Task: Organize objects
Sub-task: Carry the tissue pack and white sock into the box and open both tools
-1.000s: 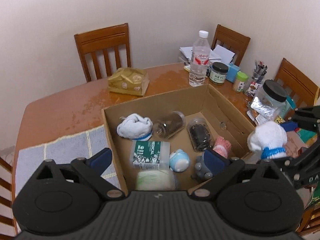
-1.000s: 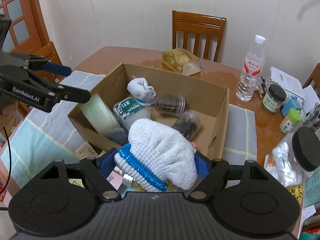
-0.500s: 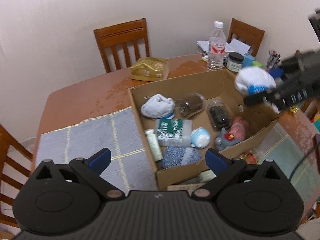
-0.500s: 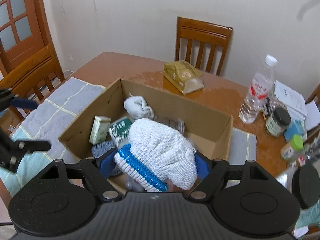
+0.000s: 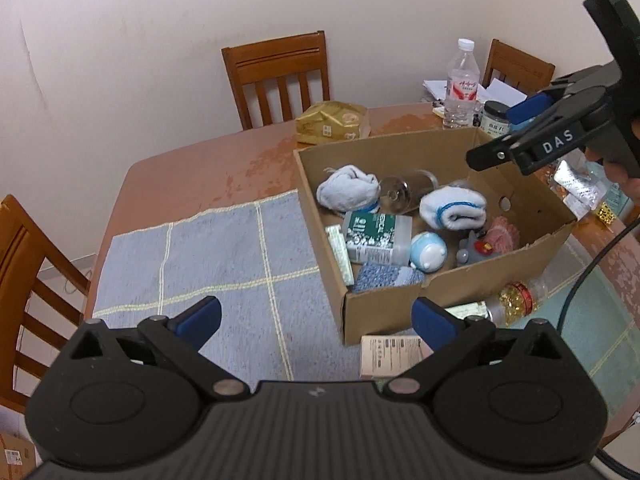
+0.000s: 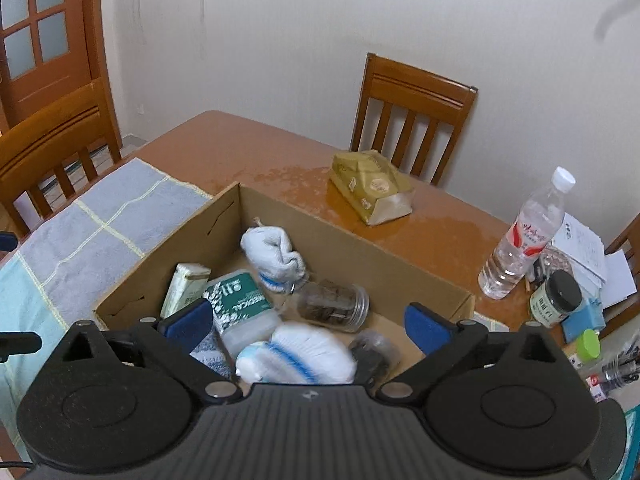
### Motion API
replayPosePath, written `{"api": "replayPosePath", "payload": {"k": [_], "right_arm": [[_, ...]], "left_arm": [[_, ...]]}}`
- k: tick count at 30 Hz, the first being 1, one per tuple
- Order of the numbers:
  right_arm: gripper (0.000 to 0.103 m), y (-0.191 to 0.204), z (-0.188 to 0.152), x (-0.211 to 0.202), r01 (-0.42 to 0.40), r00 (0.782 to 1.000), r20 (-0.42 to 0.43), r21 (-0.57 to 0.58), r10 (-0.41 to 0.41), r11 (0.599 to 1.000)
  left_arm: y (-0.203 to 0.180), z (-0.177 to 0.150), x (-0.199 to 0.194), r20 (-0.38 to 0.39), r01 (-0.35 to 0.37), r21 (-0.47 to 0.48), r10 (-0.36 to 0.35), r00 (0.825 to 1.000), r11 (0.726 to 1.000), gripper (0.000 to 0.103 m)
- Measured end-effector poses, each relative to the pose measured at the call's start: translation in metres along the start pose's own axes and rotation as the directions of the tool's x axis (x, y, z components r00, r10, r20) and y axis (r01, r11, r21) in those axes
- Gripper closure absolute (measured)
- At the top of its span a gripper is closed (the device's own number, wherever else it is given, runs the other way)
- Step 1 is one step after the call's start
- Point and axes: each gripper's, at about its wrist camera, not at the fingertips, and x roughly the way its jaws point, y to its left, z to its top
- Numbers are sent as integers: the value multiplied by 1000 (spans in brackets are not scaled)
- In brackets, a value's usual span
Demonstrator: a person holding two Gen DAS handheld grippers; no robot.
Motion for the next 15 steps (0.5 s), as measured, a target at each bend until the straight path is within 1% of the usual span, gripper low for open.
{"api": "replayPosePath", "payload": {"k": [6, 9, 13, 15], "right_arm": [[0, 3, -12, -6, -2, 1000, -17, 36, 2, 999], [0, 4, -19, -12, 16, 1000, -19, 62, -15, 998], [0, 4, -33, -23, 30, 999, -17, 114, -28, 993], [0, 2, -41, -27, 39, 999, -19, 158, -36, 987]], "left_arm": [[-3, -3, 4, -15, 10, 5, -10, 1000, 1000, 2], [-6, -4, 5, -16, 21, 10, -21, 1000, 1000, 2], [-9, -6, 8, -22, 44, 2, -44, 999, 999, 2], [-9, -7, 8, -24, 55, 0, -55, 998, 998, 2]]}}
